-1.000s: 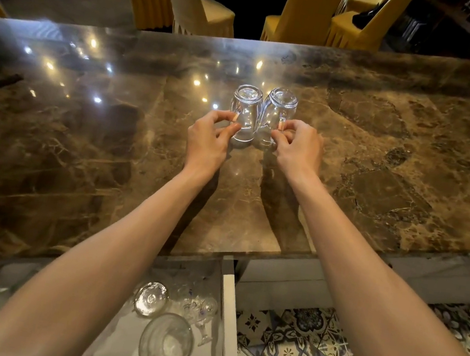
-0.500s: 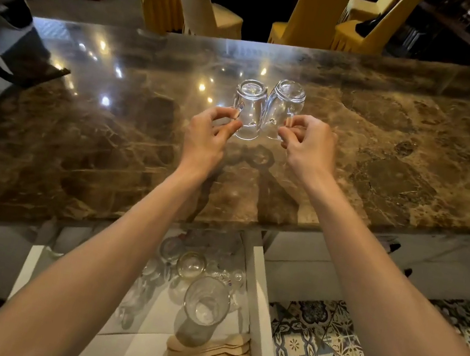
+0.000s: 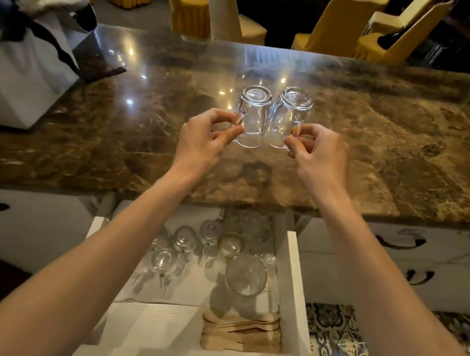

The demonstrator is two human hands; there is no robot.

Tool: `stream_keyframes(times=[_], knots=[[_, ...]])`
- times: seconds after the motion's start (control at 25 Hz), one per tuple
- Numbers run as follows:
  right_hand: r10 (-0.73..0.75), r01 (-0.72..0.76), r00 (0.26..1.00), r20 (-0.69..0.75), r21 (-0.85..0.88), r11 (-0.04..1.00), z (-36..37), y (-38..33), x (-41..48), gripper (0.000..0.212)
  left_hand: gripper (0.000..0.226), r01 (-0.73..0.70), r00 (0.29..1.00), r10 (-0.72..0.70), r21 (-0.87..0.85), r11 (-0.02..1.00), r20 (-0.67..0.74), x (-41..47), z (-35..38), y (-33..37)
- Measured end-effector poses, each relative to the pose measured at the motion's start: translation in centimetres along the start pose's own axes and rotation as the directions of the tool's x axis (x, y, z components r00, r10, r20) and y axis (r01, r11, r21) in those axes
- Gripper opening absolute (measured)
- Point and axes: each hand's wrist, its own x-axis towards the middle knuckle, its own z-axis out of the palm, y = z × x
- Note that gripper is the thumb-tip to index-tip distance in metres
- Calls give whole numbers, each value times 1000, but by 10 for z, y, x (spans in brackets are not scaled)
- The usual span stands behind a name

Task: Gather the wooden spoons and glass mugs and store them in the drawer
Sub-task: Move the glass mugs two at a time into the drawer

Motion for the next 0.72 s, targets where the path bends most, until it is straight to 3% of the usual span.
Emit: stream_keyframes(times=[0.44, 0.72], knots=[[-69, 71, 997, 30, -47, 996, 25, -19, -74, 3, 20, 92, 995, -89, -94, 991, 39, -64, -62, -20], [-3, 8, 997, 73, -71, 997, 48, -15, -120, 3, 21, 147, 984, -139, -71, 987, 108, -105, -85, -49]])
